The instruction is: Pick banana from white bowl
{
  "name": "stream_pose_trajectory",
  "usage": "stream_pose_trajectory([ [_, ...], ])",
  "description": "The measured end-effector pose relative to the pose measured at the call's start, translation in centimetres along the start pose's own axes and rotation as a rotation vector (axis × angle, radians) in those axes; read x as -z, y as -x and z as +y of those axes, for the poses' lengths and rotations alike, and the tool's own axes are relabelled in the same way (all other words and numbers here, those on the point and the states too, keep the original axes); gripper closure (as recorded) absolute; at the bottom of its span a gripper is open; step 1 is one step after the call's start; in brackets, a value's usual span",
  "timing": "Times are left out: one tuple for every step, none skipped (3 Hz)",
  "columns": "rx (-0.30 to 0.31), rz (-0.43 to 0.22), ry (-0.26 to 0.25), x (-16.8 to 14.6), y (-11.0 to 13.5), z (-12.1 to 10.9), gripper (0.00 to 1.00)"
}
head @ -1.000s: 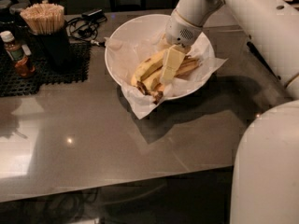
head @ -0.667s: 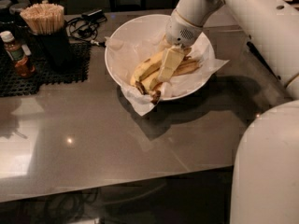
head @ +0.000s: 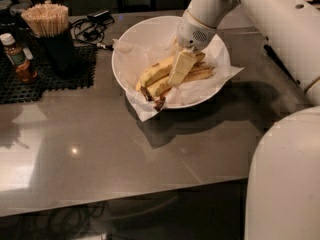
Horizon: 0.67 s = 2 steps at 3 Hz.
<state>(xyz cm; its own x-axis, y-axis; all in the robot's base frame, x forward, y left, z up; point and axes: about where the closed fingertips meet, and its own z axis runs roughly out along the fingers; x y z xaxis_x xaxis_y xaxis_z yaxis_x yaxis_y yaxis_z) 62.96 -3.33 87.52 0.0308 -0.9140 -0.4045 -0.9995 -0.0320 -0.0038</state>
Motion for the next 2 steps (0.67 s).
stream_pose_trajectory([
  [0.004,0.004,-0.079,2.0,1.0,1.4,1.00],
  [0.031,-0.011,-0.176,5.3,2.8,4.0,1.00],
])
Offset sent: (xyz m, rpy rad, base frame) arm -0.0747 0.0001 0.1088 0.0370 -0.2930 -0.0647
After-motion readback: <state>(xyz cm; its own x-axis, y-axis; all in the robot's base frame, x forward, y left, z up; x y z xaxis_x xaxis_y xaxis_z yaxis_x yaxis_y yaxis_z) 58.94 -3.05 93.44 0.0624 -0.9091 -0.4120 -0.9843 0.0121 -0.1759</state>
